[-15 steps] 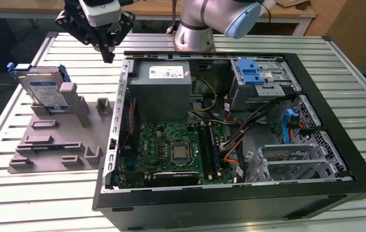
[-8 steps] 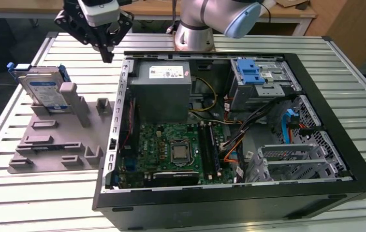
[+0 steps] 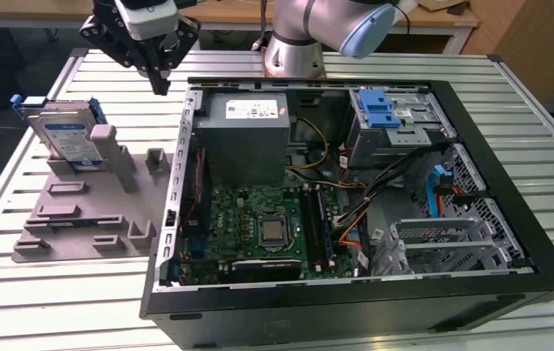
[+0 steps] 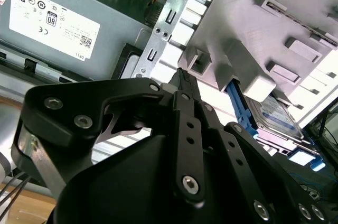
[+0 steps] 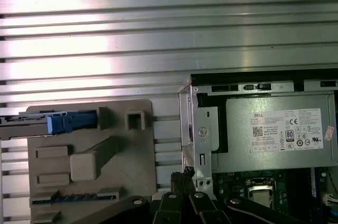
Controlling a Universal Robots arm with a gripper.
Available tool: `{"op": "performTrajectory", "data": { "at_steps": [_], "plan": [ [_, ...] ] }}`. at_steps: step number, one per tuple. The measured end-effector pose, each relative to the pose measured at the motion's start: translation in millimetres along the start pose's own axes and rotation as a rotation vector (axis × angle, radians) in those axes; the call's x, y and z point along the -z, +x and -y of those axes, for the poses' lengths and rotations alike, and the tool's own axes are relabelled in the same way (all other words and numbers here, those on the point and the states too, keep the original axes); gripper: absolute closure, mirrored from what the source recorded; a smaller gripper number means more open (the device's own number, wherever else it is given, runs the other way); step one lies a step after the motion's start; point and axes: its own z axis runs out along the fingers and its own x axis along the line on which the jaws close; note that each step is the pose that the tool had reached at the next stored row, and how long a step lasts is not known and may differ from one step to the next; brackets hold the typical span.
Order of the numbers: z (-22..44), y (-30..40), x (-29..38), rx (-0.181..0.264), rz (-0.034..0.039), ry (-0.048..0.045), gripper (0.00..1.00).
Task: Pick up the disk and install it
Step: 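Reach for the disk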
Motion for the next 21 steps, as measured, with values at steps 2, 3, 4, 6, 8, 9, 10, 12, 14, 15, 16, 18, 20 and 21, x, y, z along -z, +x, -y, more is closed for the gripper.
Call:
{"op": "performTrajectory", "data": {
  "at_steps": [2,3,4,6,8,9,10,12,14,15,16,18,20,21],
  "plan": [
    [0.0,0.5,0.0,0.0,0.0,0.0,0.89],
    [0.0,0.6,0.0,0.0,0.0,0.0001,0.89],
    [0.0,0.6,0.0,0.0,0.0,0.0001,0.89],
    [0.1,1.0,0.0,0.0,0.0,0.0,0.89],
    [0.1,1.9,0.1,0.0,0.0,0.0,0.89],
    [0.2,2.4,0.1,0.0,-0.0001,0.0001,0.89],
    [0.2,3.1,0.1,0.0,0.0,0.0,0.89],
    [0.4,4.8,0.1,0.0,0.0,0.0001,0.89],
    [0.5,6.5,0.1,0.0,0.0,0.0001,0.89],
    [0.5,7.3,0.1,0.0,0.0,0.0001,0.89],
    [0.6,8.1,0.2,0.0,-0.0001,0.0001,0.89],
    [0.6,9.1,0.1,0.0,0.0,0.0001,0.89],
    [0.5,9.6,0.2,0.0,-0.0001,0.0001,0.89],
    [0.4,9.9,0.2,0.0,-0.0001,0.0001,0.89]
  ]
}}
